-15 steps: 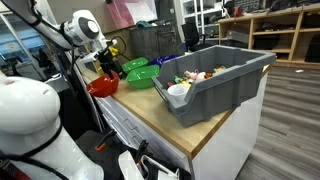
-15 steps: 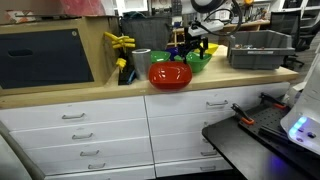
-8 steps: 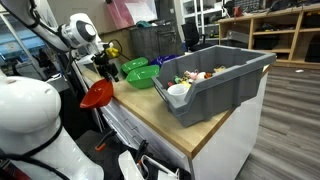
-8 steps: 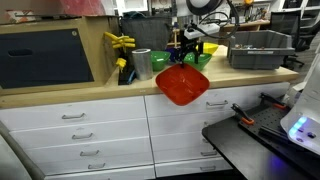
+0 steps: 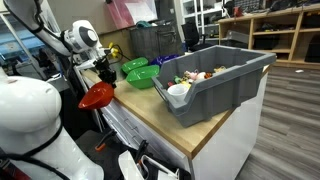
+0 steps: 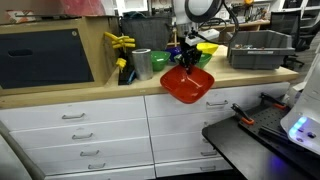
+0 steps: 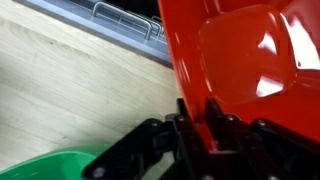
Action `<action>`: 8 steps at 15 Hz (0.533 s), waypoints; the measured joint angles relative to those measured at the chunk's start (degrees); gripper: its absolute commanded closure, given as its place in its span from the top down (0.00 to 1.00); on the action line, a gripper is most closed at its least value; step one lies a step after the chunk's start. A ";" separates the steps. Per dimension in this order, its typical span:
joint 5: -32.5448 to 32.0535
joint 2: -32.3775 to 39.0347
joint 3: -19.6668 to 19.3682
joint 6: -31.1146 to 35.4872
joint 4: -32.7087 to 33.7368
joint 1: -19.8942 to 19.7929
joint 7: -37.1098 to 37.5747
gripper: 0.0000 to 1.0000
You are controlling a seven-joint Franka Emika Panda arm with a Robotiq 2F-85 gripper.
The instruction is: Put the red bowl in the left green bowl
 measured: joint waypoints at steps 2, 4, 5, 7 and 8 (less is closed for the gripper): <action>0.02 -0.02 0.01 0.03 0.25 0.35 -0.99 0.03; 0.02 -0.01 0.06 0.09 0.62 0.72 -1.16 0.02; 0.06 -0.04 0.08 0.09 0.81 0.99 -1.21 0.03; 0.11 -0.09 0.08 0.09 1.10 1.32 -1.21 0.02; 0.16 -0.12 0.08 0.09 1.25 1.44 -1.22 0.02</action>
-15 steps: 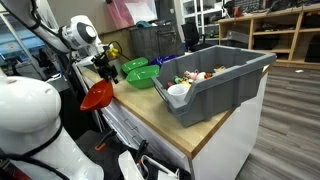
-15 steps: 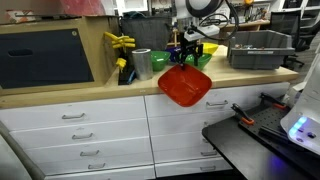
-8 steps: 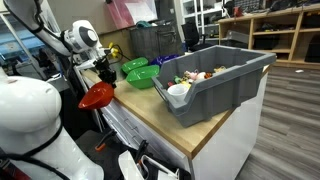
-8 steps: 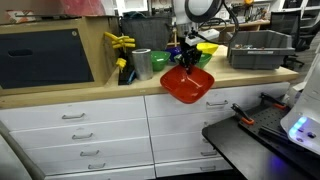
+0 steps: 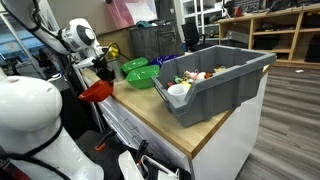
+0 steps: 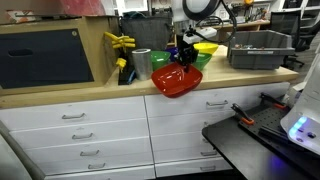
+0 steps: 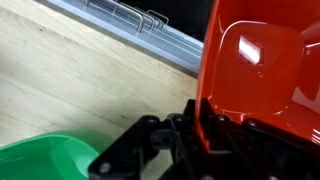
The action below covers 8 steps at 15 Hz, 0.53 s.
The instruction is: Put the red bowl in the left green bowl
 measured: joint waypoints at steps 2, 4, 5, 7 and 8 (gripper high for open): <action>0.01 -0.02 -0.04 0.00 0.41 0.04 0.00 0.02; 0.02 -0.13 -0.30 -0.03 1.03 0.00 0.00 0.02; 0.03 -0.25 -0.56 -0.04 1.39 -0.10 0.00 0.02; 0.07 -0.71 -1.34 -0.11 2.32 -0.38 0.00 0.02; 0.18 -1.01 -1.83 -0.13 2.77 -0.51 0.01 0.02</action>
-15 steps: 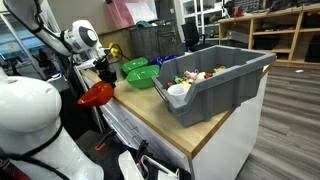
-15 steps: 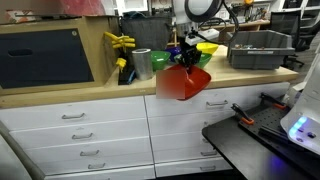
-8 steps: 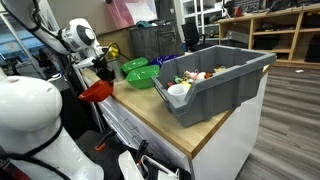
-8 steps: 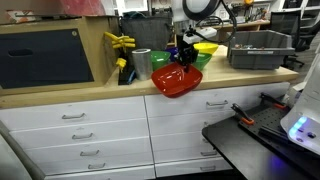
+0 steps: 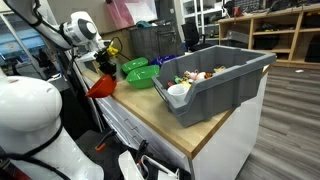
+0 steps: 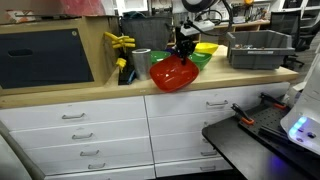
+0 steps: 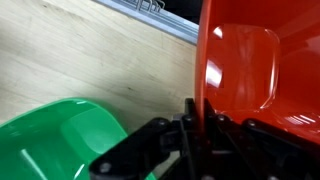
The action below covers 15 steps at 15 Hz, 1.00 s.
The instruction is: Put the red bowl in the left green bowl
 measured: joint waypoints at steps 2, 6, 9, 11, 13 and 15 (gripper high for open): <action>0.53 -0.78 -0.91 -0.05 1.14 -0.59 0.07 0.02; 3.83 -2.37 -2.67 -0.05 4.25 -2.20 0.22 0.02; 5.29 -3.24 -3.46 -0.02 6.71 -3.48 0.89 0.02; 5.50 -3.50 -3.72 -0.01 8.03 -4.12 1.61 0.02; 5.53 -3.54 -3.76 -0.01 8.75 -4.47 1.62 0.02; 6.16 -3.54 -3.68 -0.02 8.82 -4.43 1.62 0.33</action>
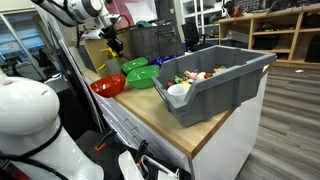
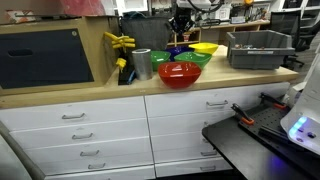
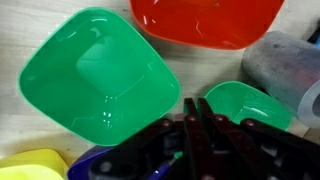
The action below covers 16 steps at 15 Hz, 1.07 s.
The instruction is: Put the red bowl in the left green bowl
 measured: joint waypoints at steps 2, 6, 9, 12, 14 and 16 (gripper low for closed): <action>1.76 0.00 0.14 -0.47 -0.03 0.26 0.00 0.41; 4.60 -0.01 0.83 -3.35 -0.43 0.94 0.01 0.71; 4.68 -0.05 1.04 -5.72 -0.78 0.94 0.11 0.95; 4.67 -0.26 1.07 -7.95 -1.17 0.94 0.95 1.00; 4.66 -0.54 1.21 -8.87 -2.04 0.94 1.98 1.00; 4.65 -0.80 1.32 -8.96 -3.45 0.94 2.39 1.00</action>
